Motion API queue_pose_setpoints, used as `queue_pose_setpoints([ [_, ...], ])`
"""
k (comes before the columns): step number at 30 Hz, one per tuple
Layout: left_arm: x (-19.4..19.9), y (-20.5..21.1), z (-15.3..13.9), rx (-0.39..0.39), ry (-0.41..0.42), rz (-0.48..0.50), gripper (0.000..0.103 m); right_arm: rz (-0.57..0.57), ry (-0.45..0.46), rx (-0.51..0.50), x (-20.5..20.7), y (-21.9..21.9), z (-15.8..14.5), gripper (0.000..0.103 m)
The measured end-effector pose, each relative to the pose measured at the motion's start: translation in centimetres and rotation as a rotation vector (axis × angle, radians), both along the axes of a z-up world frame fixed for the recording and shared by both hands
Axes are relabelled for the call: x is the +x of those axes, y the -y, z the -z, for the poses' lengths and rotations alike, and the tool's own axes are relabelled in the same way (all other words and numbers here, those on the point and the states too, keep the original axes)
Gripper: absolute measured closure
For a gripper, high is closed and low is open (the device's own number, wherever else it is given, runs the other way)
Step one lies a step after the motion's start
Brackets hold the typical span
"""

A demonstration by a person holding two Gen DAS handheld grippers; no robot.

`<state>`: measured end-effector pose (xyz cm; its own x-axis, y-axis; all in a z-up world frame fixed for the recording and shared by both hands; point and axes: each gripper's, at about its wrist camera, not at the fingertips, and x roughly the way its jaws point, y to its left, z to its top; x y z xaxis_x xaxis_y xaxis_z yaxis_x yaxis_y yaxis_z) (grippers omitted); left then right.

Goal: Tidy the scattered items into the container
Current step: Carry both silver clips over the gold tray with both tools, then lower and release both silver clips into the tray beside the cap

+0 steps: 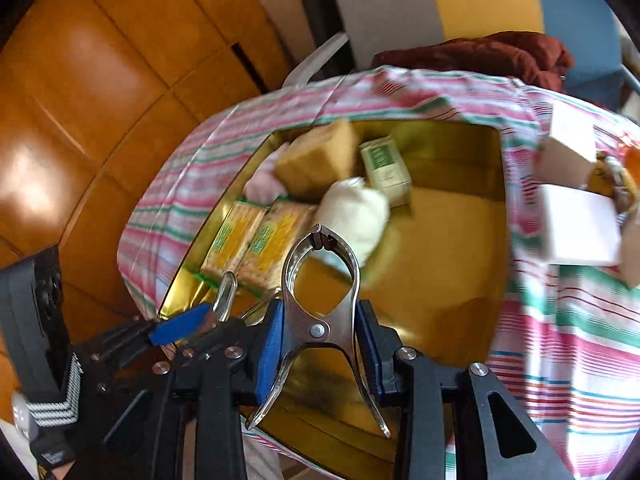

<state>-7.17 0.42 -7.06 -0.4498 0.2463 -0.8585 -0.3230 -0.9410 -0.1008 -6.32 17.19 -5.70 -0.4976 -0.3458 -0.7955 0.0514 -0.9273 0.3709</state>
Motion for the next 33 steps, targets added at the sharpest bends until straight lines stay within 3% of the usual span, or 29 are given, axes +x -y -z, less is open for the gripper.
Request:
queue_pose_setpoints([
  [7,-1.1,0.2,1.2,0.001,0.005,0.000,0.063,0.003,0.046,0.052,-1.4,2.1,2.3,0.063],
  [10,-1.2,0.6,1.8,0.078,0.018,-0.012,0.062,0.043,0.045,-0.016,-0.7,0.6,2.2,0.050],
  [13,-1.3,1.4,1.4,0.170,0.028,-0.040,0.063,0.060,0.019,-0.010,0.4,-0.5,1.5,0.050],
  [17,-0.9,3.5,-1.4,0.274,-0.024,-0.069,0.063,0.070,0.011,-0.039,1.8,-1.6,1.0,0.049],
  [19,-0.7,4.5,-2.4,0.282,-0.030,-0.080,0.064,0.069,0.012,-0.058,2.3,-1.8,0.9,0.050],
  [24,0.4,4.0,-2.7,0.232,0.053,-0.006,0.065,0.049,0.019,-0.089,3.1,-1.2,0.8,0.050],
  [27,1.2,3.1,-1.6,0.193,0.118,-0.005,0.082,0.025,0.012,-0.097,3.3,-0.6,0.6,0.050],
  [32,1.9,1.6,-0.8,0.223,0.132,-0.003,0.088,0.023,-0.001,-0.085,3.6,-0.6,0.2,0.050],
  [33,1.8,1.2,-0.7,0.232,0.135,-0.002,0.094,0.031,-0.001,-0.083,3.7,-0.9,0.2,0.050],
])
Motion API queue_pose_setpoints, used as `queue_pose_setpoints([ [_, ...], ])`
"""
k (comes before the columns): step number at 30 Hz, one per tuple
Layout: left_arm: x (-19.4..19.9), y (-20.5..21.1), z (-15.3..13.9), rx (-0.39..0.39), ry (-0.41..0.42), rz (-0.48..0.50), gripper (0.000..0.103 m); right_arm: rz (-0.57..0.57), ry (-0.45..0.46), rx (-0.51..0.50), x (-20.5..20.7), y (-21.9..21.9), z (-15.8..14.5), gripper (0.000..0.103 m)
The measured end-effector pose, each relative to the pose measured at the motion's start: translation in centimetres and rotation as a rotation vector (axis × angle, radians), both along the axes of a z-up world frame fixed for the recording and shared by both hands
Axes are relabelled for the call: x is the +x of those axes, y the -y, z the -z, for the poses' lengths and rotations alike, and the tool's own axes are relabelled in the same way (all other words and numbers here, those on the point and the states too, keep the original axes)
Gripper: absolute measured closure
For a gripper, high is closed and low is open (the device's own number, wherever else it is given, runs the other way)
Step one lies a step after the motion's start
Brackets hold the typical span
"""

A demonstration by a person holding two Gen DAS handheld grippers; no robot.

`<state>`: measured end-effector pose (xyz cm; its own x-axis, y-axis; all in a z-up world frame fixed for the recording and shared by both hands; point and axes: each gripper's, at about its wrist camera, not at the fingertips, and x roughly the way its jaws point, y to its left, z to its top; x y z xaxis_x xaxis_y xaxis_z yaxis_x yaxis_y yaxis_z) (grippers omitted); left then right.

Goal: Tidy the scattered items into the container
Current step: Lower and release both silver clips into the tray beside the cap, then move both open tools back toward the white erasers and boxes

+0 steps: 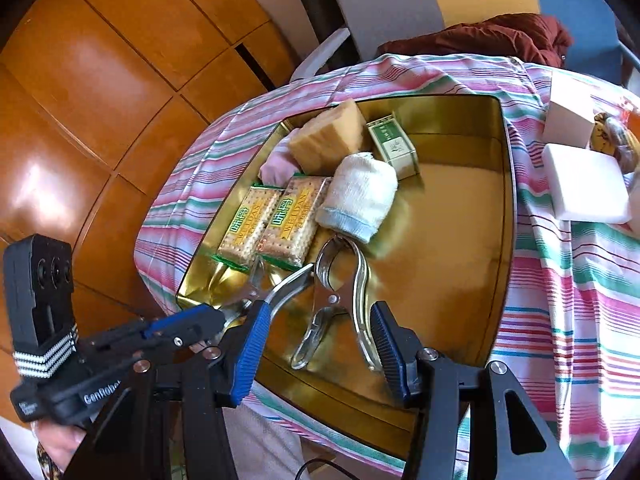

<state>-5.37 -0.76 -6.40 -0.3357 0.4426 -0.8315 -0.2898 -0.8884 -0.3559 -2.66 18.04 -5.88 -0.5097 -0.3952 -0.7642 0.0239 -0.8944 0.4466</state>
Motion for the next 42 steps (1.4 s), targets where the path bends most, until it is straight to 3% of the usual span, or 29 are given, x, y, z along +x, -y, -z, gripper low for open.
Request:
queue_pose_setpoints([
  [2,-0.4,-1.0,0.5,-0.019,-0.015,-0.020,0.096,0.019,0.002,0.001,0.1,-0.6,0.1,0.050],
  [5,-0.8,-3.1,2.0,-0.283,-0.109,-0.036,0.096,0.042,0.011,0.002,0.2,-1.3,0.3,0.050],
  [6,-0.9,-3.2,2.3,-0.308,-0.111,-0.042,0.096,0.046,0.015,-0.003,0.3,-1.4,0.3,0.050],
  [8,-0.9,-1.9,2.3,-0.180,-0.067,-0.065,0.095,0.045,0.011,-0.007,0.7,-1.7,0.2,0.050],
  [9,-1.0,-0.9,1.9,-0.100,-0.051,-0.096,0.089,0.043,0.006,-0.005,0.9,-1.9,0.1,0.050],
  [14,-0.3,1.1,0.0,-0.006,-0.100,-0.161,0.078,0.053,0.015,-0.006,1.0,-2.3,0.5,0.050],
  [18,0.1,1.0,-0.5,-0.041,-0.127,-0.164,0.076,0.011,0.028,0.034,0.7,-1.0,1.0,0.052],
  [25,0.6,3.0,-0.7,-0.015,-0.114,-0.222,0.076,-0.174,0.055,0.117,-1.0,3.8,1.7,0.079],
  [34,0.3,5.2,-1.2,-0.001,-0.125,-0.293,0.076,-0.291,0.106,-0.051,-4.3,7.7,3.0,0.080],
  [39,0.3,4.1,-0.8,-0.033,-0.135,-0.254,0.076,-0.176,0.018,0.068,-3.3,4.9,1.4,0.078],
  [42,-0.4,2.3,-0.3,-0.051,-0.122,-0.200,0.076,-0.201,-0.015,0.126,-3.4,4.9,0.9,0.078],
])
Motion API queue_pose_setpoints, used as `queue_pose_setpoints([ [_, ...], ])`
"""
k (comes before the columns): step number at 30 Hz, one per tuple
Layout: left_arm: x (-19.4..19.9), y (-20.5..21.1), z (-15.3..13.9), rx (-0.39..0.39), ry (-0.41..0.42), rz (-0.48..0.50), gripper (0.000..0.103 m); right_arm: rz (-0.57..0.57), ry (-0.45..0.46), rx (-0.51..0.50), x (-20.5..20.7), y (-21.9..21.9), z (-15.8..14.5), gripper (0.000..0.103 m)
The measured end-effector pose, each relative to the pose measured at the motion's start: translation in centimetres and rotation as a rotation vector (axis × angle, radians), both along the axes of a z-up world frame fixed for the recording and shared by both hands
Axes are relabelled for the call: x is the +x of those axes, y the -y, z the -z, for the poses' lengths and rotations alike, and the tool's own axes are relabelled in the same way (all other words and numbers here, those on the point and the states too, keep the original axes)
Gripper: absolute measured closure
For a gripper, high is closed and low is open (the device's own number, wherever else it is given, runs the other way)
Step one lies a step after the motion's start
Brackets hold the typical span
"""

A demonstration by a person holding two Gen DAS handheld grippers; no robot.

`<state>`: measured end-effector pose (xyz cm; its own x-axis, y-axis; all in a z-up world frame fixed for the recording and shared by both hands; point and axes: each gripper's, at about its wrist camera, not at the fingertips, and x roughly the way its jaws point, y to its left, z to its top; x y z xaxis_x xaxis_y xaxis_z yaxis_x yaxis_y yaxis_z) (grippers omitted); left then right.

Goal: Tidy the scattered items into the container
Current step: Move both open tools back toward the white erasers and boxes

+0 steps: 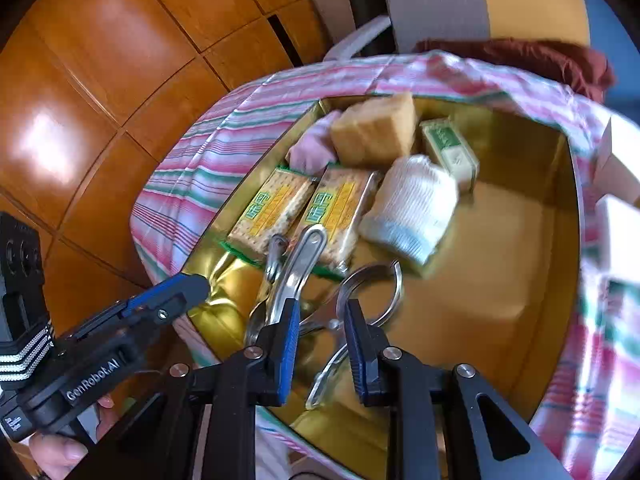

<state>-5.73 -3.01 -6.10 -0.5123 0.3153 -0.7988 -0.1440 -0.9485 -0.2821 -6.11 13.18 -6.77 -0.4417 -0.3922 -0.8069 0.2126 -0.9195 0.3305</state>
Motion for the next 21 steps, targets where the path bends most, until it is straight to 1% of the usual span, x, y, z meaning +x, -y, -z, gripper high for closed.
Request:
queue_pose_setpoints([
  [1,-0.2,-0.6,0.2,-0.014,0.005,0.022,0.078,-0.019,-0.005,0.017,-0.2,0.3,0.1,0.078],
  [2,-0.4,-1.3,0.5,-0.048,0.008,0.039,0.079,-0.031,-0.008,0.041,-0.4,0.7,0.3,0.080],
  [3,-0.6,-1.9,0.9,-0.102,0.011,0.046,0.077,-0.036,-0.009,0.091,-0.6,1.1,0.8,0.083],
  [5,-1.0,-2.4,1.8,-0.155,0.037,0.064,0.077,-0.051,0.000,0.202,-1.1,1.7,2.0,0.083],
  [7,-1.1,-2.5,2.6,-0.187,0.060,0.069,0.077,-0.054,-0.006,0.261,-0.9,1.1,2.3,0.084],
  [8,-1.1,-2.5,2.8,-0.201,0.060,0.070,0.077,-0.046,-0.004,0.311,-0.8,0.5,2.3,0.082],
  [9,-1.1,-2.5,2.9,-0.219,0.053,0.069,0.077,-0.020,0.001,0.368,-0.7,-0.3,2.2,0.081],
  [11,-1.3,-2.3,2.9,-0.227,0.062,0.051,0.077,0.031,0.027,0.406,-0.9,-2.0,2.0,0.080],
  [12,-1.4,-2.1,2.9,-0.219,0.069,0.033,0.077,0.063,0.042,0.404,-1.1,-3.0,1.9,0.080],
  [14,-1.6,-1.4,2.8,-0.209,0.068,-0.001,0.077,0.112,0.049,0.342,-0.9,-4.6,1.2,0.080],
  [16,-1.8,-1.1,2.7,-0.216,0.068,-0.022,0.077,0.112,0.021,0.248,-0.7,-5.1,0.1,0.080],
  [18,-1.9,-0.8,2.7,-0.213,0.077,-0.035,0.078,0.075,-0.003,0.166,-0.6,-4.5,-0.7,0.075],
  [19,-1.9,-0.5,2.5,-0.181,0.074,-0.040,0.078,0.057,-0.007,0.129,-0.7,-4.1,-1.0,0.069],
  [20,-1.9,-0.2,2.1,-0.141,0.066,-0.043,0.077,0.052,-0.010,0.113,-0.7,-3.6,-1.1,0.064],
  [21,-1.6,0.0,1.8,-0.101,0.055,-0.045,0.077,0.050,-0.013,0.108,-0.7,-3.3,-1.1,0.061],
])
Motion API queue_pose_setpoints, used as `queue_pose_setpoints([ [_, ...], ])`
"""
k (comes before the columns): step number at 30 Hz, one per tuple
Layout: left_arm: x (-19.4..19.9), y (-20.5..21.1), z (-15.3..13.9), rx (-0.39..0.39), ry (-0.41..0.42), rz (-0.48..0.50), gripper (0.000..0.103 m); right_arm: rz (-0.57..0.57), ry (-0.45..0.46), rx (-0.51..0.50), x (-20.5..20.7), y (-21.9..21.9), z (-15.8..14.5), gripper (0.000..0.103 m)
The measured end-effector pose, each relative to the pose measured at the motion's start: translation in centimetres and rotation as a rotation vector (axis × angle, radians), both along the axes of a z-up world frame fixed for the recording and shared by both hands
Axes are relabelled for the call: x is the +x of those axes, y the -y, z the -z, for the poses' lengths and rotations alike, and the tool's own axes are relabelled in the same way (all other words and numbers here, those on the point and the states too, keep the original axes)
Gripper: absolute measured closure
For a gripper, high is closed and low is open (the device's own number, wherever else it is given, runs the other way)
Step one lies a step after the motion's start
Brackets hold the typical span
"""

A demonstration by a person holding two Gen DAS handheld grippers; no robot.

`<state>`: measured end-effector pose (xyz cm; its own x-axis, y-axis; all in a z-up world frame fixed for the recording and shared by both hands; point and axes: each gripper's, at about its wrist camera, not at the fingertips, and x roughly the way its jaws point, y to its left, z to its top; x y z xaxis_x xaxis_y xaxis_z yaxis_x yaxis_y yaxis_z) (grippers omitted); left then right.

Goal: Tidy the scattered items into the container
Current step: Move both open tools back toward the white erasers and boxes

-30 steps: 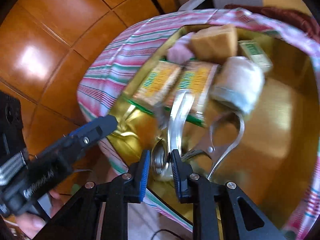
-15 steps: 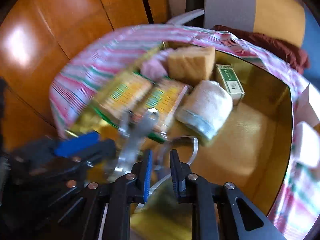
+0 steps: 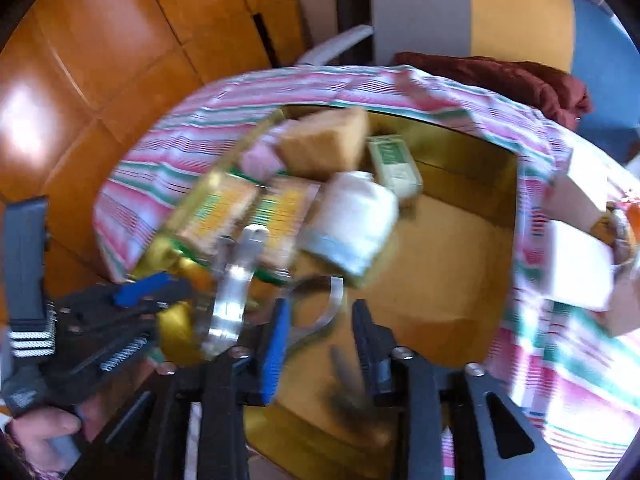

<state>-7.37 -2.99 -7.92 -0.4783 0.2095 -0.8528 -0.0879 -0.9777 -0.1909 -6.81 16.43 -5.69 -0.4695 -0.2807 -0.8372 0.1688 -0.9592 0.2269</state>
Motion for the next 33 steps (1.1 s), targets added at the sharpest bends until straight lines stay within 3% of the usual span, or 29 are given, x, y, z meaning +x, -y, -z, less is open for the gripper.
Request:
queue_pose_setpoints([
  [4,0.8,-0.6,-1.1,0.036,-0.053,0.000,0.076,-0.009,0.013,0.007,0.2,1.1,0.8,0.057],
  [7,1.5,-2.0,-1.8,0.061,-0.082,0.041,0.076,0.001,0.012,-0.022,0.8,0.8,0.7,0.057],
  [10,2.7,-4.1,-2.5,0.088,-0.104,0.104,0.075,0.046,-0.023,-0.047,2.2,-0.9,0.2,0.050],
  [16,4.8,-9.5,-3.4,0.112,-0.131,0.270,0.066,0.199,-0.079,-0.102,4.4,-6.8,-1.0,0.044],
  [21,6.1,-15.1,-3.1,0.074,-0.089,0.400,0.065,0.353,-0.109,-0.089,7.0,-12.3,-1.6,0.037],
  [26,7.6,-20.2,-3.2,0.065,-0.081,0.520,0.065,0.509,-0.075,-0.093,9.5,-18.4,-0.2,0.035],
  [33,9.7,-24.2,-2.4,0.045,-0.078,0.619,0.065,0.697,-0.012,-0.130,12.5,-26.1,2.7,0.034],
])
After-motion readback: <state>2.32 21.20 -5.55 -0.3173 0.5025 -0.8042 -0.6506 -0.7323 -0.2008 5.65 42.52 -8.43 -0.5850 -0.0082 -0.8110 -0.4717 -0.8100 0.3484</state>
